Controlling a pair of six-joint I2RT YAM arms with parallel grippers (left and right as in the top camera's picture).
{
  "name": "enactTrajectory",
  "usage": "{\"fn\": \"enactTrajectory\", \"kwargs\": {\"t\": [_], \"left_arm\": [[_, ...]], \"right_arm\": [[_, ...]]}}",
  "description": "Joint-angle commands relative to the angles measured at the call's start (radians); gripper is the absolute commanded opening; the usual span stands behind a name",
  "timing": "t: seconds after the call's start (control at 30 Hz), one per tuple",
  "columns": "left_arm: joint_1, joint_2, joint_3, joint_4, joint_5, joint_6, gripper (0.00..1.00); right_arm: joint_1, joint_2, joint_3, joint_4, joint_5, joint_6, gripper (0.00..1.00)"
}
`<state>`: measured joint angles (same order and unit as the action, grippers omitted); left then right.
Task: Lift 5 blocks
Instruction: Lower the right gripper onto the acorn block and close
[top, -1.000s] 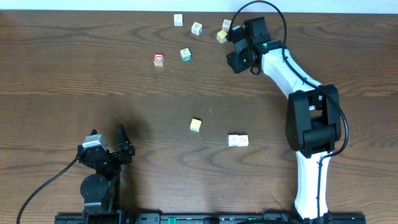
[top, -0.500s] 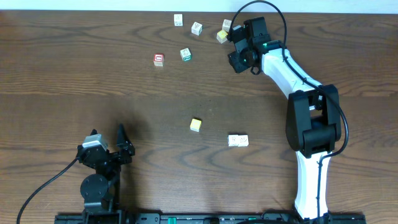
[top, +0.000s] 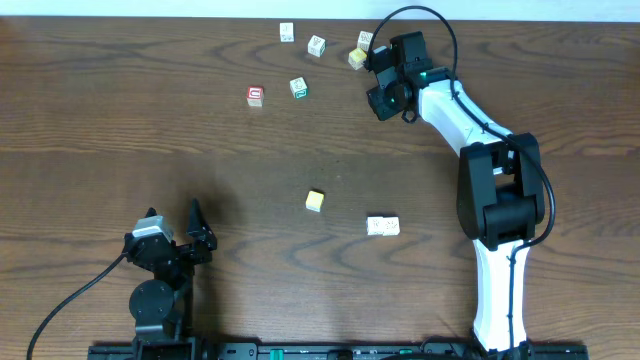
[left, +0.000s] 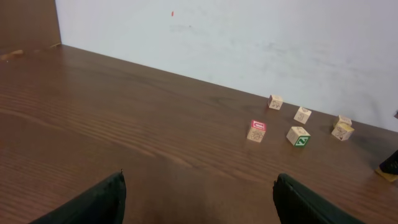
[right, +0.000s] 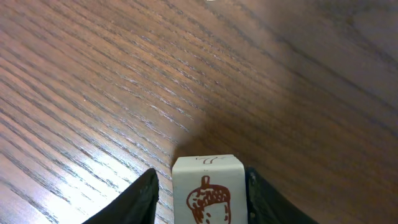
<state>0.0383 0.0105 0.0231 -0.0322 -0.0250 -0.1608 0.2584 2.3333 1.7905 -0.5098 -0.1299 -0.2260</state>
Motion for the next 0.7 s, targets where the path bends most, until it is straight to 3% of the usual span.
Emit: {"fn": "enactTrajectory", "kwargs": {"t": [0.0,0.67], "left_arm": [[0.004,-0.006,-0.019,-0.039,-0.011,-0.006,0.76],[0.004,-0.006,-0.019,-0.039,-0.011,-0.006,0.76]], "right_arm": [[-0.004,0.014,0.022,0.005,0.009,0.013,0.40],[-0.002,0.014,0.069,-0.016,0.021,0.054,0.33]]}}
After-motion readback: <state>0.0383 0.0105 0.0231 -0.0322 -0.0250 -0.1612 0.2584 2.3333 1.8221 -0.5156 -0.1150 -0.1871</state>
